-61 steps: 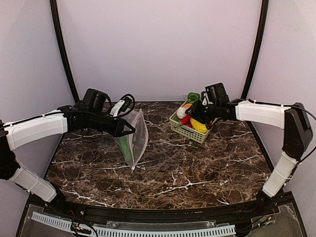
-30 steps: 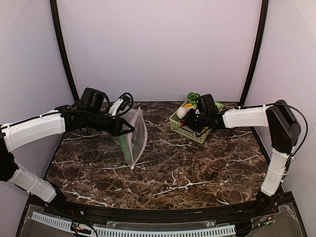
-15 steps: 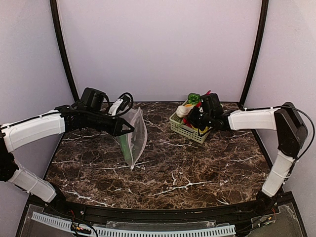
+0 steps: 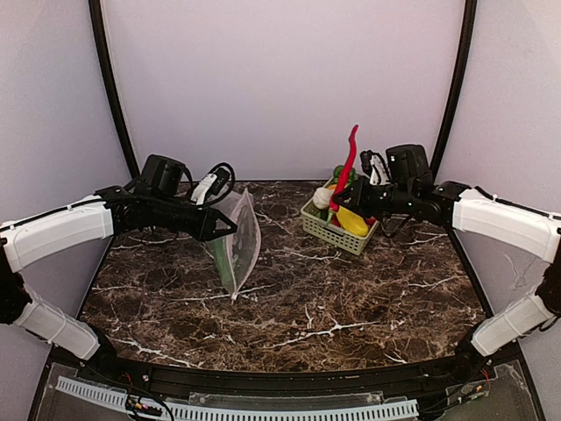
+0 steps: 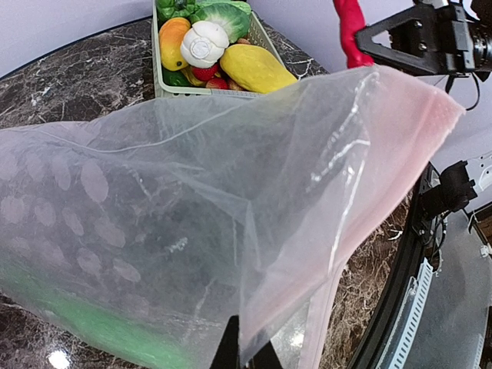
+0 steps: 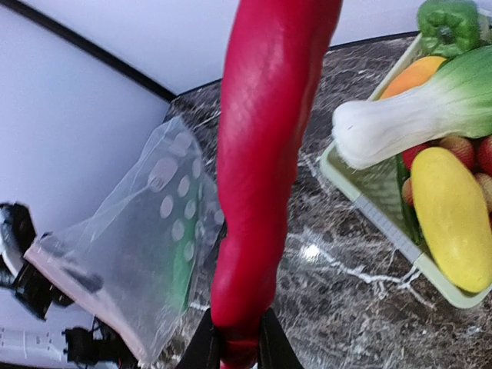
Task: Place the food in the zip-top bag and seal the zipper
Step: Pick up the fake vegetable from the bin, then place the fake vegetable in the zipper food storage bag.
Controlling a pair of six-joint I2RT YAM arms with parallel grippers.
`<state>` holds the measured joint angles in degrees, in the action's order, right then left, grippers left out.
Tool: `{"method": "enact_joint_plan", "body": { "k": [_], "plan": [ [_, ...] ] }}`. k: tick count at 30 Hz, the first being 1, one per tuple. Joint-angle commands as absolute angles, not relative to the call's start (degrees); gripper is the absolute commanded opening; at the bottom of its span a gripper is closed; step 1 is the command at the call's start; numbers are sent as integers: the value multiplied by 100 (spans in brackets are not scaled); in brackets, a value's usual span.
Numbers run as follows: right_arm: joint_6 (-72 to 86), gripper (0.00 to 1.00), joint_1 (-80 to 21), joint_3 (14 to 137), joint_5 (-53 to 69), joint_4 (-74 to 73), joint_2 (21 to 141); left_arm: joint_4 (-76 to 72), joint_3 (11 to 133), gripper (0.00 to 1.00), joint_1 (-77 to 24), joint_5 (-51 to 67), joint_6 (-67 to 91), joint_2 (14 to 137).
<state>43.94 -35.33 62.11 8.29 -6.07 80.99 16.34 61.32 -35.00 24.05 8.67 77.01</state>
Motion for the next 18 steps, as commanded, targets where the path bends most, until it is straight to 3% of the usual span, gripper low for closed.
{"method": "enact_joint_plan", "body": {
  "k": [1, 9, 18],
  "plan": [
    [3328, 13, -3757, 6647, 2469, -2213, 7589, 1550, 6057, 1, -3516, 2572, 741, 7538],
    [3334, 13, -4649, 7186, 3779, -3714, 7137, 1567, 6051, 1, -3516, 2515, 617, 7648],
    [3782, 13, -6151, 7263, 4104, -4104, 7461, 1625, 6055, 1, -3516, 2238, 611, 7717]
  ]
}}
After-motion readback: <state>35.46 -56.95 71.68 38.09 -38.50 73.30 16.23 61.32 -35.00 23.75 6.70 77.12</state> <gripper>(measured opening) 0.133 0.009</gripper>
